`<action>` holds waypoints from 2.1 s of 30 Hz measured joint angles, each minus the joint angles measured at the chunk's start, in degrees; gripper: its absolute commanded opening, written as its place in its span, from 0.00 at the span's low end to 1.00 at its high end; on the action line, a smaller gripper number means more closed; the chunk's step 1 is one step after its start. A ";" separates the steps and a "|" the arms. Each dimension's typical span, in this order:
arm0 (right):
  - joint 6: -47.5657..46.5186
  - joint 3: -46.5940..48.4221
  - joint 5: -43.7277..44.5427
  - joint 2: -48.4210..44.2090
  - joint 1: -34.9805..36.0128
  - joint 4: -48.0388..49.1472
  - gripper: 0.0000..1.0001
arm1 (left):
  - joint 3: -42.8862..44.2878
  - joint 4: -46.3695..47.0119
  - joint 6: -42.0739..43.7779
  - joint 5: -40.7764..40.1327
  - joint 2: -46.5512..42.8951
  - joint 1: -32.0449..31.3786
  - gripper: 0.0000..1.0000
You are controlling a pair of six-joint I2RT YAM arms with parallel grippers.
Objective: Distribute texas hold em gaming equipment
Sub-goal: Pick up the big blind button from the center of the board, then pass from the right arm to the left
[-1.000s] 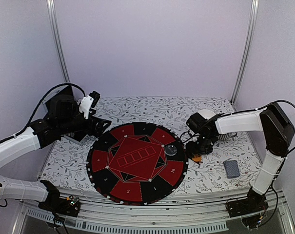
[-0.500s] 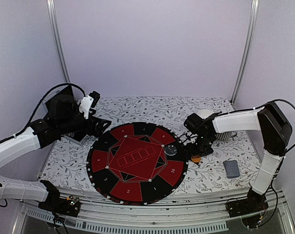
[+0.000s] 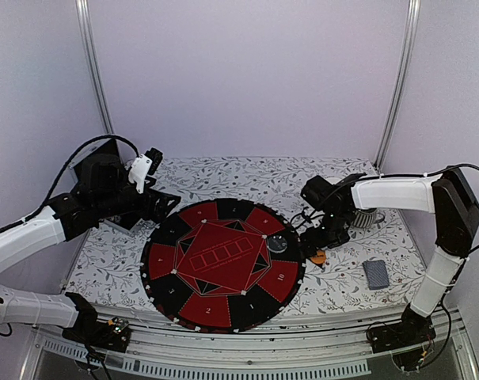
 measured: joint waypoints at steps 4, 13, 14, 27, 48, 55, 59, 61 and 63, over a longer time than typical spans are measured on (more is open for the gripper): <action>-0.13 0.00 0.09 0.22 -0.02 -0.39 0.83 | 0.00 0.00 0.00 0.00 0.00 0.00 0.98; -1.09 0.00 -0.39 2.78 -0.50 0.17 0.67 | 0.00 0.00 0.00 0.02 0.00 0.00 0.98; -1.29 -0.02 -0.39 2.95 -0.63 0.31 0.66 | 0.00 0.00 0.02 0.02 0.00 0.00 0.98; -1.66 -0.02 -0.33 4.28 -1.18 1.27 0.55 | 0.00 0.00 0.04 0.02 0.00 0.00 0.98; -1.42 3.56 1.18 3.13 -1.18 -3.08 0.34 | 0.00 0.00 0.11 0.02 0.00 0.00 0.98; -1.44 6.12 1.31 2.14 -1.14 -5.03 0.31 | 0.00 0.02 0.13 0.02 0.00 0.00 0.98; -1.46 7.78 1.27 1.33 -0.39 -5.66 0.29 | -0.02 0.00 0.15 0.02 0.00 0.00 0.98; -1.51 8.66 1.20 0.63 0.42 -5.60 0.28 | -0.02 0.02 0.15 0.02 0.00 0.00 0.98; -1.70 9.38 1.05 -0.09 1.62 -5.35 0.28 | -0.02 0.00 0.17 0.02 0.00 0.00 0.98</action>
